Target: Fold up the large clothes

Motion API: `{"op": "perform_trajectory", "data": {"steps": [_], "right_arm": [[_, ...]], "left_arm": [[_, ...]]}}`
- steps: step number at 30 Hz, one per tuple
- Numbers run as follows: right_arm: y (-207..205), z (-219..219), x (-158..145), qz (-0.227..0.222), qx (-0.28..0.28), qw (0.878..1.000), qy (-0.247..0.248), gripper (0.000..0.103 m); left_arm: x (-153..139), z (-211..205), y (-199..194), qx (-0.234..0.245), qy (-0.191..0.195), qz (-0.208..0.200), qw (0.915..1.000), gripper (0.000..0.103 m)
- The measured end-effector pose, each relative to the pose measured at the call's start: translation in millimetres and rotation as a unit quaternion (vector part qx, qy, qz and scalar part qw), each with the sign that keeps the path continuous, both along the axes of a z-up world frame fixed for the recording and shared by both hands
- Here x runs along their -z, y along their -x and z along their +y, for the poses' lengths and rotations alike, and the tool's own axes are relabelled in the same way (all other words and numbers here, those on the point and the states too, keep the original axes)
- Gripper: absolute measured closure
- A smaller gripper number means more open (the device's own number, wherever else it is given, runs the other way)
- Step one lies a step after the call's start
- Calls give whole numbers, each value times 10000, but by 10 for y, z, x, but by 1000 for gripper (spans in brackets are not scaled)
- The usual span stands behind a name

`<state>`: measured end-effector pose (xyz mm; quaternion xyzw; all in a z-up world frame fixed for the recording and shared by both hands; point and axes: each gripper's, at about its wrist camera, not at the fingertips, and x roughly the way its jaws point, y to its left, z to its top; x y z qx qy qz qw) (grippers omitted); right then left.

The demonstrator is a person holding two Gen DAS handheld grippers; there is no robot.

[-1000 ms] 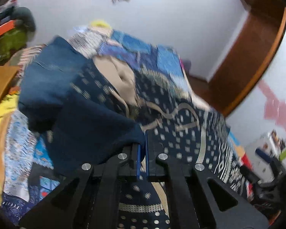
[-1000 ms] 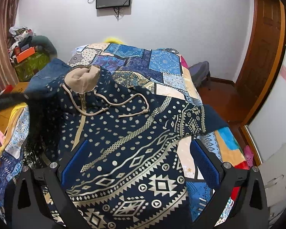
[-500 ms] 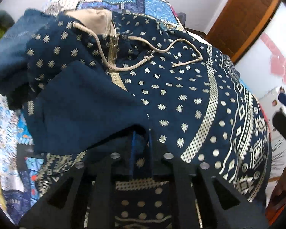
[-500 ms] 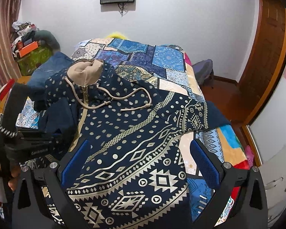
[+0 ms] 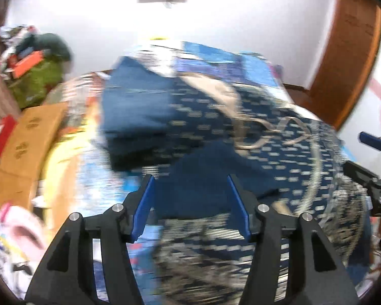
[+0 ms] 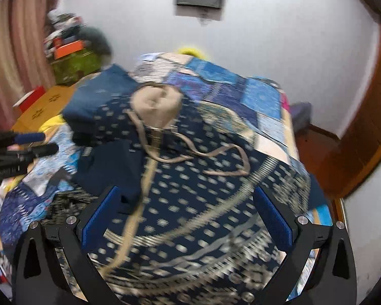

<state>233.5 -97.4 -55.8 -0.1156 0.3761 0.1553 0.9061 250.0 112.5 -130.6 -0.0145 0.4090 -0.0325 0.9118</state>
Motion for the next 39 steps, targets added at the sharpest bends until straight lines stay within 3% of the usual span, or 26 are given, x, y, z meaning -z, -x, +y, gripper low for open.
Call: {"op": "perform_trajectory", "data": {"steps": [4,8,11,16,20,24,25,27,30,34,39], "right_arm": [[-101,465,106,87,-570,9979,308,0],[-223,956,358,643,-1203,9899,380,0],[-290,1327,603,986,-1575,9808,584,1],[-446,1767,1080,1668,-1800,9646,965,4],[-584,2004,1484,2241,-1857,9481,1278,15],[-629,2061,1725,2462,-1816,9434,1278,23],[-620,2067,1733,2418,-1857,9442,1248,26],[-613,2057,1740,2361,-1841,9463,1219,61],[-652,1995,1742,2375,-1707,9504,1059,86],[-749,1806,1622,2397,-1496,9569,667,93],[-758,1433,1137,2020,-1239,9714,155,93]], "left_arm": [[40,564,117,-505,-143,144,9985,47],[185,946,228,-849,-453,419,9945,46],[338,1125,300,-966,-453,622,9923,46],[579,1214,372,-973,-227,815,9917,46],[805,1161,299,-882,-30,1034,9907,46],[1028,1046,183,-682,179,1294,9891,46],[1068,1016,162,-613,219,1337,9889,46],[1152,930,120,-402,350,1405,9886,46],[1276,786,60,-164,407,1563,9867,46],[1433,609,-11,51,484,1747,9834,46],[1596,432,-122,136,470,1924,9801,46]]}}
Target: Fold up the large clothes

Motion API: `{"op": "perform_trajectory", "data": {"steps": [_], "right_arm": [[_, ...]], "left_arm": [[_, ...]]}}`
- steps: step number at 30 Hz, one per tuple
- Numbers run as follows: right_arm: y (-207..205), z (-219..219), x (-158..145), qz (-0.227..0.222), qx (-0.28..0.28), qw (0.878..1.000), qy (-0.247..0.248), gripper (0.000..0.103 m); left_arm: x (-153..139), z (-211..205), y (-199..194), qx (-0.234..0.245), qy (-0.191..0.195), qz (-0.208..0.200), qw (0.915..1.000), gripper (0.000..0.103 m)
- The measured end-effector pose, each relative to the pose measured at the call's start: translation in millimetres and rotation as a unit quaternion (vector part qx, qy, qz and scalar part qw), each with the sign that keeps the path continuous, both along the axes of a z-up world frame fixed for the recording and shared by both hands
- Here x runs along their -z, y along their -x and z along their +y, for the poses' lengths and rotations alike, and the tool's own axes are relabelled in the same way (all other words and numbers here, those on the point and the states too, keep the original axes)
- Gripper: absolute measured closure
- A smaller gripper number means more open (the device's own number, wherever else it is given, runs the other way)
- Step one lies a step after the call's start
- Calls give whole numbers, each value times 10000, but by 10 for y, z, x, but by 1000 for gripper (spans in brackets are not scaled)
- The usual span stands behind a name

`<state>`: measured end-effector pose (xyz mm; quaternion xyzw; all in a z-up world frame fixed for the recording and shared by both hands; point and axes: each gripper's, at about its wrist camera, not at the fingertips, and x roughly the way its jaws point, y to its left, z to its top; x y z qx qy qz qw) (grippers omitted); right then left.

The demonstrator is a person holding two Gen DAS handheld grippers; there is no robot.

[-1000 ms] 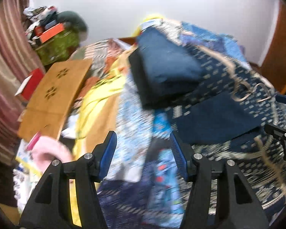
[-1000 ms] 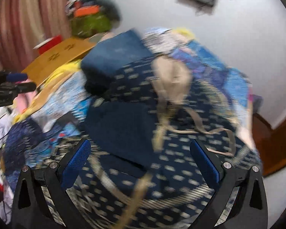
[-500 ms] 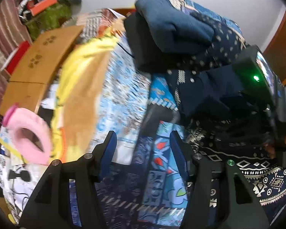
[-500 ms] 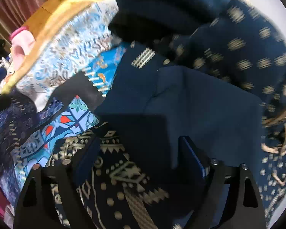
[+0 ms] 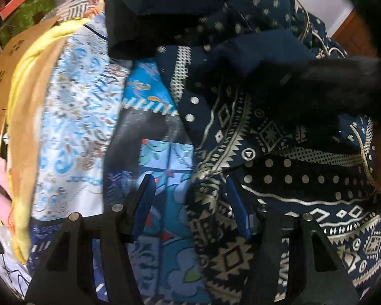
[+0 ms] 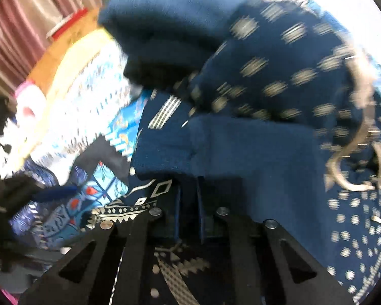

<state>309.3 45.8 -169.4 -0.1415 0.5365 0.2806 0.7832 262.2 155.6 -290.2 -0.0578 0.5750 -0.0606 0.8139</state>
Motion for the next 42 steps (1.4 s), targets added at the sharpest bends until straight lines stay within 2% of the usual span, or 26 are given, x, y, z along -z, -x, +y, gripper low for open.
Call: {"op": "perform_trajectory", "data": {"steps": [6,11,15,17,22,26,27,35,38,42], "right_arm": [[-10,-545,-690,-604,398,9960,-526,93],[-62,-1099,-1122,-968,1035,9848,-1007,93],[-69,-1328,-1146,-1259,1468,9759,-1014,93],[-65,-1471,-1111,-1256,1637,9736,-981,93],[-118,-1999,-924,-926,2268,9656,-870,93],[-96,-2406,-648,-519,2661,9593,-789,93],[-67,-2473,-627,-509,2718,9581,-742,93],[103,-2881,-475,-319,2934,9526,-742,91],[164,-3006,-513,-356,3006,9498,-787,84],[250,-3140,-630,-589,3082,9468,-717,81]], "left_arm": [[146,-118,-180,-248,-169,67,9995,46],[267,-101,-278,-610,-229,136,9978,46],[269,-1,-247,-913,-243,3,9955,43],[244,32,-221,-1063,-277,-84,9939,43],[136,93,-133,-1347,-372,-228,9899,43],[130,143,-87,-1453,-432,-225,9882,41],[41,143,-46,-1452,-452,-210,9881,40],[92,-14,-90,-1244,-893,-38,9882,40],[-85,-97,-56,-1161,-1076,-191,9872,40],[-464,-148,31,-1101,-1014,-553,9872,40]]}}
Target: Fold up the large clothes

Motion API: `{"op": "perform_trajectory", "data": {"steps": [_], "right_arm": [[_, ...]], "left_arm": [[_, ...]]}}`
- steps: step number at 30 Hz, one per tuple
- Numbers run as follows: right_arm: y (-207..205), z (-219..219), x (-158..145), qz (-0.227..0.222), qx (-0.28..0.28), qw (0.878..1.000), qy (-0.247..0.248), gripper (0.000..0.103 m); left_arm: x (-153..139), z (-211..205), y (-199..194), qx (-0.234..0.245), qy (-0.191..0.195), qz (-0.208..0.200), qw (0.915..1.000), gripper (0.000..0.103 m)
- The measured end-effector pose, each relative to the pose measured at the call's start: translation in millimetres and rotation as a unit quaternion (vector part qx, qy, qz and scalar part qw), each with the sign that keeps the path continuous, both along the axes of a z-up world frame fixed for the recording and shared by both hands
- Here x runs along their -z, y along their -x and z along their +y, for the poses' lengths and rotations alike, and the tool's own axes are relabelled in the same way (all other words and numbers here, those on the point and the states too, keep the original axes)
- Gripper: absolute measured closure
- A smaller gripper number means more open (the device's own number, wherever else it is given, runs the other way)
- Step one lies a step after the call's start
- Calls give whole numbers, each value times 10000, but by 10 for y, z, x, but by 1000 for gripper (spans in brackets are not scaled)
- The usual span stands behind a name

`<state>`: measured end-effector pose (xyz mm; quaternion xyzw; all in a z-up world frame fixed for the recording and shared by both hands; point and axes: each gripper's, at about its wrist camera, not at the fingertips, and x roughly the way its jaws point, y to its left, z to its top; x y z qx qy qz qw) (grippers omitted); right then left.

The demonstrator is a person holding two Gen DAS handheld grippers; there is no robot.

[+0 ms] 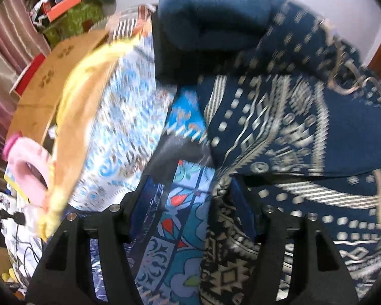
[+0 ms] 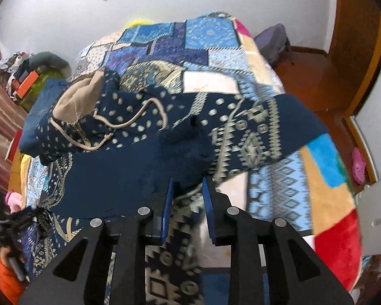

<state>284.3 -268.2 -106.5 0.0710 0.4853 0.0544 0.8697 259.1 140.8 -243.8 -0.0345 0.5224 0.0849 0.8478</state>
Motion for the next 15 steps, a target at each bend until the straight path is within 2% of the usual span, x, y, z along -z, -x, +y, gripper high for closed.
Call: {"op": "perform_trajectory", "data": {"steps": [4,7,10,12,15], "right_arm": [[42,-160,-155,-200,131,9997,28,81],[40,-305,-270,-335,297,9989,-109,79],[21,-476,-365,-454,502,9971,-349,65],[12,-592,-428,-595,699,9950,-397,52],[-11,-732,-484,-700,936,9924,-390,51]], "left_arm": [[-502,-97,60,93,-97,-576,9982,40],[-811,-160,18,144,-28,-935,9955,40],[-1005,-171,-4,239,46,-1229,9921,40],[-1109,-245,-15,342,48,-1421,9892,40],[-1262,-423,-59,579,87,-1627,9849,40]]}}
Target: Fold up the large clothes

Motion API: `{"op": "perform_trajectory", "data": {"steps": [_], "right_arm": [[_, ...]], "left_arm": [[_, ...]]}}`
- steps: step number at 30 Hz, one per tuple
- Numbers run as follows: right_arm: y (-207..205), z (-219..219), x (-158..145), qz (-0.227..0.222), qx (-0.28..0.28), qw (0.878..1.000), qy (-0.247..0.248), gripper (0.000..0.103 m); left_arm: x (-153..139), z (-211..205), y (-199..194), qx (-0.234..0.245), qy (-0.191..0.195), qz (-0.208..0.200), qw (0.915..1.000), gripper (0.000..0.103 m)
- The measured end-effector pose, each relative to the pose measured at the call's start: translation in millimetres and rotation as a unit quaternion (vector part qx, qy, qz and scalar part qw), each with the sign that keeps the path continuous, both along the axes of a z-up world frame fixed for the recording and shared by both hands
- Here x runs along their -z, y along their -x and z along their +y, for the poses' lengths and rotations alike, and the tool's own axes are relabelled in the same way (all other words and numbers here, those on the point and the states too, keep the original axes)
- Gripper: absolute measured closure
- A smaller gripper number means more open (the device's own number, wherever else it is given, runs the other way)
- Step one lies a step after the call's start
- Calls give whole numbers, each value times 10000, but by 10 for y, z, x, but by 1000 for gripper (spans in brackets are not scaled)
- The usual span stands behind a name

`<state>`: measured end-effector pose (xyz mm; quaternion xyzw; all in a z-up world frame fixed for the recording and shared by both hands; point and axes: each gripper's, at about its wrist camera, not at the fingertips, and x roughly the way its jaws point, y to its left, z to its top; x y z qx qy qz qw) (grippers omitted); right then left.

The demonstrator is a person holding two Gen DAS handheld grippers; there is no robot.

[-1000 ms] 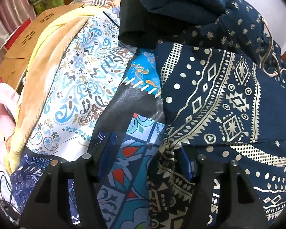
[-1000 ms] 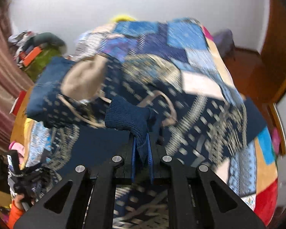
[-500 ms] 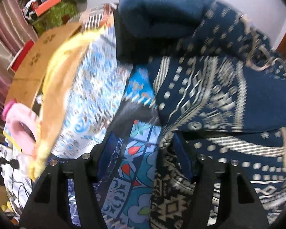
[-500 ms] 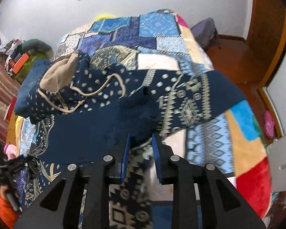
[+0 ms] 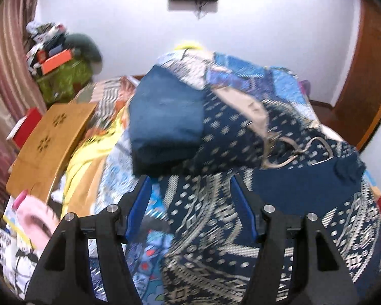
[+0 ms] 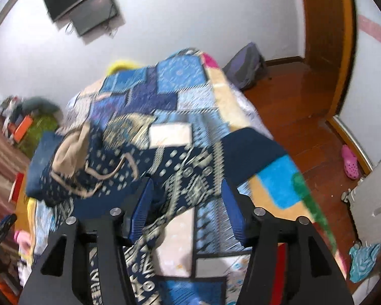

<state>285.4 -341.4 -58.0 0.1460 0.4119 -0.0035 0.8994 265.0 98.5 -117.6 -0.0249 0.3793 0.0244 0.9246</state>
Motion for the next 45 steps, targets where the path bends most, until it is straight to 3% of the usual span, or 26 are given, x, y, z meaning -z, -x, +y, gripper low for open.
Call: {"op": "perform_trajectory", "data": {"steps": [4,8,17,27,31,32,33,34,38,42,45], "right_arm": [[-77,-197,36,57,224,9996,-172,49],[-188,-389,217,269,399,9978,-451,41],[-497,-830,861,1006,864,9838,-1203,41],[-836,-1128,1319,1227,1360,9646,-1897,41],[-938,-1173,1349,1086,1639,9631,-1837,56],[-972,-1183,1359,1073,1680,9625,-1837,66],[-979,-1197,1354,1035,1763,9624,-1789,84],[-994,-1205,1350,1032,1832,9624,-1718,92],[-915,-1138,1115,681,1889,9675,-1534,98],[-783,-885,535,-2,1517,9841,-927,99],[-682,-645,93,-500,1208,9892,-655,99]], "left_arm": [[-65,-232,-93,267,74,-143,9995,40],[-10,-442,-214,431,211,-112,9988,37],[329,-736,-519,624,431,399,9963,37],[712,-899,-708,681,529,846,9927,37],[820,-939,-722,693,481,976,9916,37],[837,-944,-722,698,504,1004,9912,37],[851,-947,-721,704,526,1028,9908,37],[867,-951,-716,704,550,1056,9904,37],[848,-955,-668,731,591,1034,9902,37],[780,-964,-614,787,551,951,9908,37],[709,-963,-556,818,547,858,9914,37]]}}
